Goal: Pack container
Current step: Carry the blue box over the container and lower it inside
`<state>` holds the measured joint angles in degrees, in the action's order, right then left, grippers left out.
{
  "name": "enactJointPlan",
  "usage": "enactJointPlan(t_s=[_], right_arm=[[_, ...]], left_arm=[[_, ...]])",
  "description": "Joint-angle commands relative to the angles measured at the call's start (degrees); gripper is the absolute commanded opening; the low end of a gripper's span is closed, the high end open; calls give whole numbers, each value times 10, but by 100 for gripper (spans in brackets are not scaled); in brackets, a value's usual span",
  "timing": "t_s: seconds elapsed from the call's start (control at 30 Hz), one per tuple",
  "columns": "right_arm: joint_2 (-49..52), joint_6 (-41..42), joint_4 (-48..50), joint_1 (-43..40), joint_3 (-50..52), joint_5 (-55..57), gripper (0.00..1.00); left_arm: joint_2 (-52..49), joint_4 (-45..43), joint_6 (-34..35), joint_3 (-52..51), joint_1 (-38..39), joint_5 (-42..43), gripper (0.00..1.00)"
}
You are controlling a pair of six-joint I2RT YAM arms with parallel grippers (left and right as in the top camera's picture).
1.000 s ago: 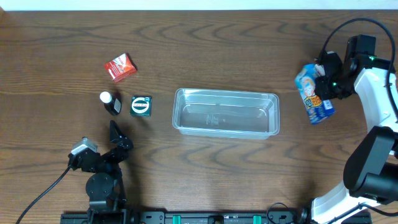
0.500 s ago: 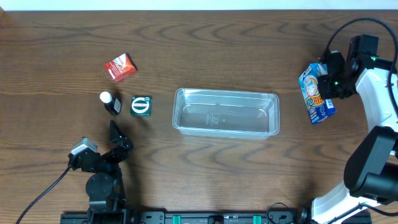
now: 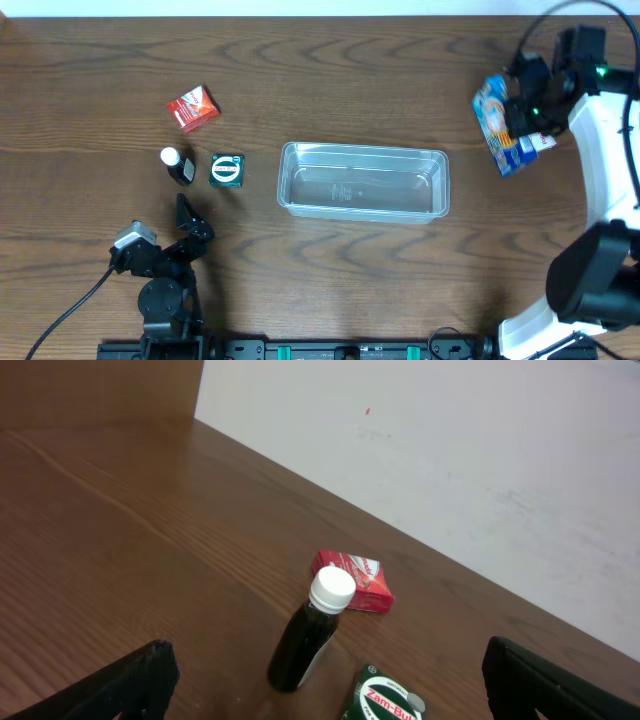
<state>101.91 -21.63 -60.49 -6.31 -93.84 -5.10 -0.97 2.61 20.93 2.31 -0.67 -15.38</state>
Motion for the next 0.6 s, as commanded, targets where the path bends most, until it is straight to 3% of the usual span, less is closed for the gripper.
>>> enactJointPlan(t_s=[0.0, 0.17, 0.37, 0.57], right_arm=[[-57, -51, -20, 54, -48, -7, 1], [-116, -136, -37, 127, -64, -10, 1], [-173, -320, -107, 218, -64, -24, 1], [-172, -352, -153, 298, -53, -26, 1]], left_arm=[[0, 9, -5, -17, -3, -2, 98], [0, 9, -5, -17, -3, -2, 98], [0, 9, -5, -17, -3, -2, 98], [0, 9, -5, -17, -3, -2, 98]])
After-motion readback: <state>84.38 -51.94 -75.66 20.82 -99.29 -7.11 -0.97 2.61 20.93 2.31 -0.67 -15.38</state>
